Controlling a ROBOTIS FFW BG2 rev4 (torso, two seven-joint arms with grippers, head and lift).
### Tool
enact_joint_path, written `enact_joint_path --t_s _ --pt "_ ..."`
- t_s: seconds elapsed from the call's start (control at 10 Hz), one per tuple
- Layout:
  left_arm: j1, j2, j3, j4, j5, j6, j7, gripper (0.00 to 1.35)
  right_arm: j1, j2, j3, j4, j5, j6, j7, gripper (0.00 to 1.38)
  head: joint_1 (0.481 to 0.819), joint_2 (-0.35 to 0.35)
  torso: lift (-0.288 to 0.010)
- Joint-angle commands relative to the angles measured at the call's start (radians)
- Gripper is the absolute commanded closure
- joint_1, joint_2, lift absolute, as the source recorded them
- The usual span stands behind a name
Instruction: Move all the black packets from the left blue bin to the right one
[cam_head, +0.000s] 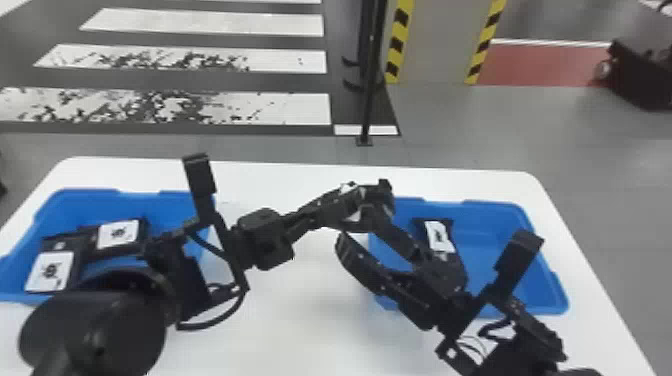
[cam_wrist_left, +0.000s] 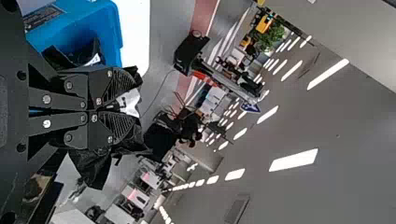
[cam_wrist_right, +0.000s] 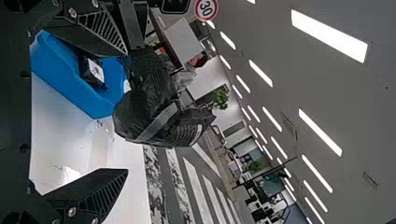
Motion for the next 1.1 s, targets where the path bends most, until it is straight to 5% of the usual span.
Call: enact_joint_path --t_s 0.0,0.1,0.2,0.3,0.4,0.5,0.8,0.9,1.0 --pt "-0.005 0.002 -0.016 0.000 0.008 0.007 0.000 1.20 -0.026 0.001 0.001 0.021 0.003 -0.022 -0.008 0.14 0.695 -0.072 -0.150" --pt "-0.005 0.002 -0.018 -0.002 0.010 0.002 0.000 1.20 -0.033 0.001 0.001 0.031 -0.003 -0.049 -0.016 0.24 0.695 -0.078 -0.150" --pt "-0.005 0.002 -0.016 0.000 0.012 0.002 0.000 1.20 -0.033 0.001 -0.007 0.046 -0.021 -0.051 -0.019 0.71 0.695 -0.087 -0.150" --pt "-0.005 0.002 -0.016 0.000 0.012 0.002 0.000 1.20 -0.021 0.002 -0.017 0.053 -0.039 -0.051 -0.022 0.90 0.695 -0.092 -0.150" --pt "-0.005 0.003 -0.016 0.000 0.018 0.002 0.000 1.20 -0.016 0.005 -0.029 0.055 -0.039 -0.051 -0.022 0.94 0.695 -0.098 -0.150" --pt "-0.005 0.003 -0.018 -0.002 0.018 0.007 0.000 1.20 -0.013 0.005 -0.029 0.050 -0.033 -0.051 -0.023 1.31 0.695 -0.102 -0.150" --pt "-0.002 0.003 -0.014 0.000 0.022 0.000 0.002 1.20 -0.008 0.007 -0.037 0.050 -0.033 -0.076 -0.023 1.28 0.695 -0.116 -0.150" --pt "0.008 0.002 -0.010 -0.002 0.048 -0.010 0.011 1.10 -0.006 0.007 -0.037 0.050 -0.033 -0.078 -0.023 1.28 0.695 -0.118 -0.150" --pt "0.030 -0.004 0.002 0.000 0.086 -0.020 0.023 0.68 -0.001 0.007 -0.046 0.048 -0.033 -0.078 -0.023 1.28 0.695 -0.118 -0.150"
